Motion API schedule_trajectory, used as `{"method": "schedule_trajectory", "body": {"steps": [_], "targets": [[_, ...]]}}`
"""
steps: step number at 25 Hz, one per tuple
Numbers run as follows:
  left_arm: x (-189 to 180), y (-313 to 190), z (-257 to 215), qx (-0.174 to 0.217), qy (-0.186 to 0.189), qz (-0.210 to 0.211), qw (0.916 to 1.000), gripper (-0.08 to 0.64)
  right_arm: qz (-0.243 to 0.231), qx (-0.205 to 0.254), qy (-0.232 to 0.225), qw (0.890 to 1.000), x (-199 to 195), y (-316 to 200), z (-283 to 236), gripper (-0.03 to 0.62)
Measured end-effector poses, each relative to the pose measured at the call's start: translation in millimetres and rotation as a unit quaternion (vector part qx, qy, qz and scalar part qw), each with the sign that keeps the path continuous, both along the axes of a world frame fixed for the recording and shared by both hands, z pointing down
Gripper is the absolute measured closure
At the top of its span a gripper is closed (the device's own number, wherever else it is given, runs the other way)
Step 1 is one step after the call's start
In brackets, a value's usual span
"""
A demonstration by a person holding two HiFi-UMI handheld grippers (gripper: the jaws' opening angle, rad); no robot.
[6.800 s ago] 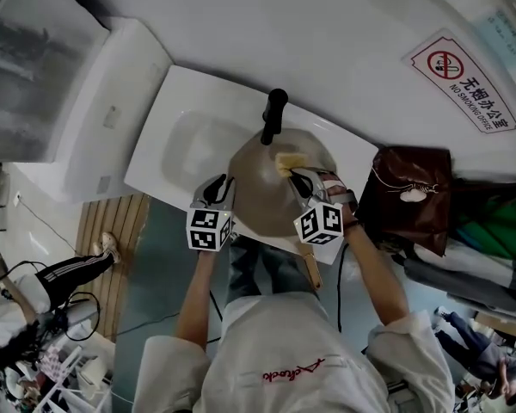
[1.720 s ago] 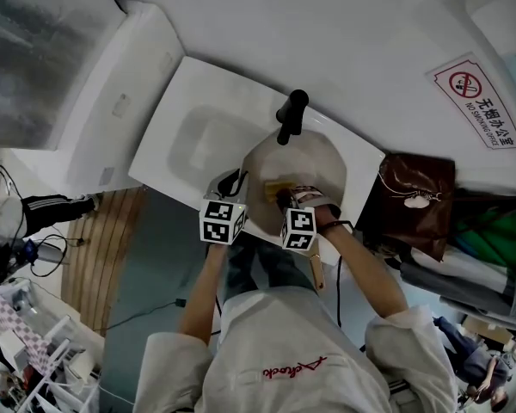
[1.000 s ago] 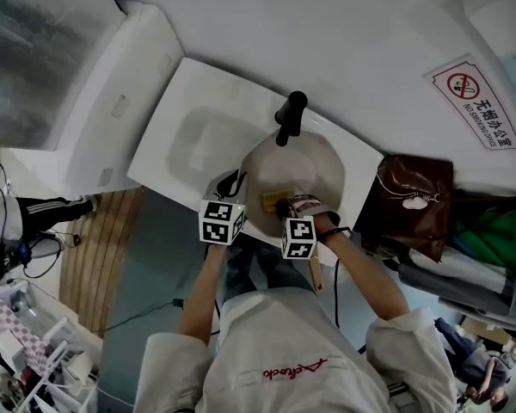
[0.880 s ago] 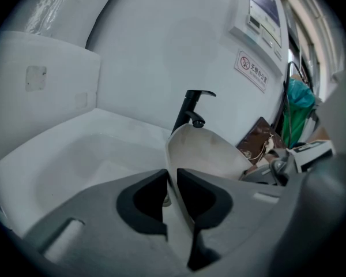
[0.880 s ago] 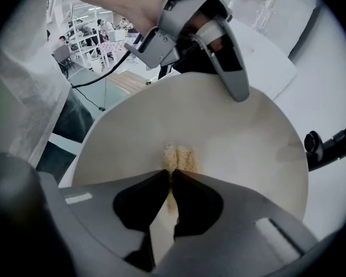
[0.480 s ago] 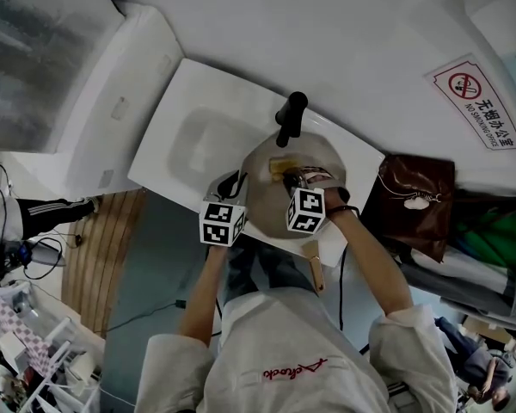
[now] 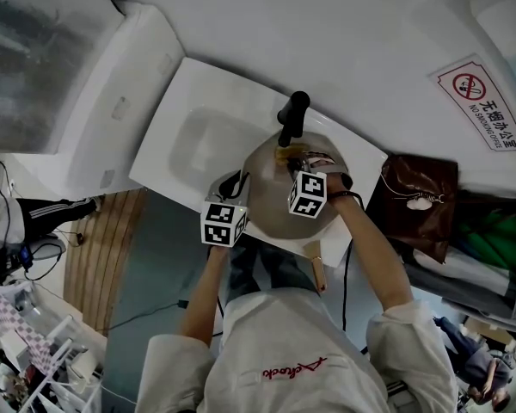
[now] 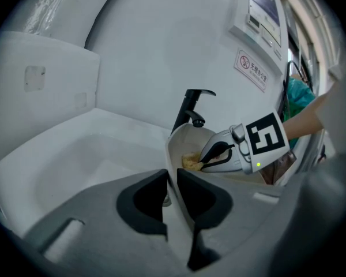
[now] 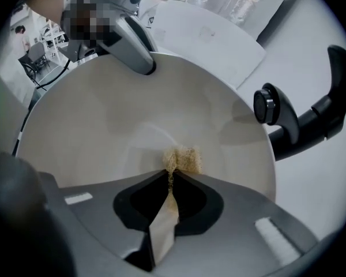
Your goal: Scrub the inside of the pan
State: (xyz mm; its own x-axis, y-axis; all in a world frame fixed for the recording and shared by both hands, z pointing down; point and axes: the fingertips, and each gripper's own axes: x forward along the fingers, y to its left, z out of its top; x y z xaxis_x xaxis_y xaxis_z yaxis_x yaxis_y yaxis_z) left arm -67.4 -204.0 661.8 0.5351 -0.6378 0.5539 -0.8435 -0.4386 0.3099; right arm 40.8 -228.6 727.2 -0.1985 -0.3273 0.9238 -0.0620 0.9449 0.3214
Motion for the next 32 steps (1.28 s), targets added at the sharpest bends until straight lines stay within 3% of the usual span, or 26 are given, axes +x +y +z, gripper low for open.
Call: {"method": "schedule_trajectory", "body": {"steps": [14, 32], "targets": [[0.5, -1.9, 2.7, 0.001, -0.003, -0.001, 1.0, 0.506, -0.004, -0.019, -0.004, 1.0, 7.6, 38.9, 7.1, 0.56], [1.6, -3.0, 4.4, 0.002, -0.002, -0.005, 1.0, 0.506, -0.055, -0.103, 0.024, 0.993, 8.8, 124.3, 22.6, 0.56]]}}
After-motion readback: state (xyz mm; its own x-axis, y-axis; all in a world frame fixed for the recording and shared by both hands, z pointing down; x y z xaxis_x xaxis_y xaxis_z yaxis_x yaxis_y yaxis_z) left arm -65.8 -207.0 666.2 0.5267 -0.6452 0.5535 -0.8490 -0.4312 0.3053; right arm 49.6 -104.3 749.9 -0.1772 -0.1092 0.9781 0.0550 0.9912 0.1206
